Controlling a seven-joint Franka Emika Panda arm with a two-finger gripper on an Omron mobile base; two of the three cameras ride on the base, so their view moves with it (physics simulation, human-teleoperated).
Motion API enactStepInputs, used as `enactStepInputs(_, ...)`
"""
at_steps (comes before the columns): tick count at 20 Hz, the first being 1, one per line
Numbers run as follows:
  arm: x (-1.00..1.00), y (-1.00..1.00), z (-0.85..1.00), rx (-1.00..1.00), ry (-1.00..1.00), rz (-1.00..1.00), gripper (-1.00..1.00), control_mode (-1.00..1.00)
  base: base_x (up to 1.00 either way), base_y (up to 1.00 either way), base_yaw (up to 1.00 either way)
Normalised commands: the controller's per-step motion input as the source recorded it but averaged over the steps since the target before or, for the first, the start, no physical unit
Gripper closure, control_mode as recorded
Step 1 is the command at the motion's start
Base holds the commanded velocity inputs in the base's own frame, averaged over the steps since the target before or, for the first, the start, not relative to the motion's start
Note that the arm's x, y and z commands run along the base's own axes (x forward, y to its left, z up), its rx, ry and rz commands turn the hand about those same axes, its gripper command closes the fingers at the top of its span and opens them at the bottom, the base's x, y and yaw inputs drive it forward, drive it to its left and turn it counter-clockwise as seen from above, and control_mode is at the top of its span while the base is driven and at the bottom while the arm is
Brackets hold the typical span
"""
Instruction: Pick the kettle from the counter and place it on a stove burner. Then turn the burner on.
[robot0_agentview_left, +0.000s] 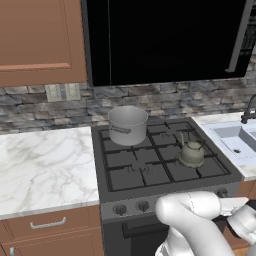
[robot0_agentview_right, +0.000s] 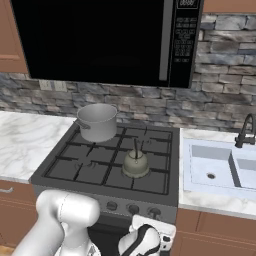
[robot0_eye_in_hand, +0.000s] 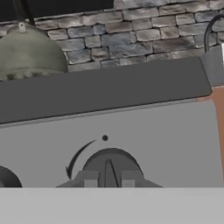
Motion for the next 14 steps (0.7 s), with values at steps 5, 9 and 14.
enactStepInputs(5,0.0,0.15,-0.13,-0.09,-0.19,0.4,1.0,-1.0,0.0,0.0,0.0)
enactStepInputs(9,0.0,0.18,-0.36,-0.13,-0.1,0.5,1.0,-1.0,0.0,0.0,0.0)
enactStepInputs(14,0.0,0.24,-0.47,-0.18,-0.1,0.51,1.0,-1.0,0.0,0.0,0.0)
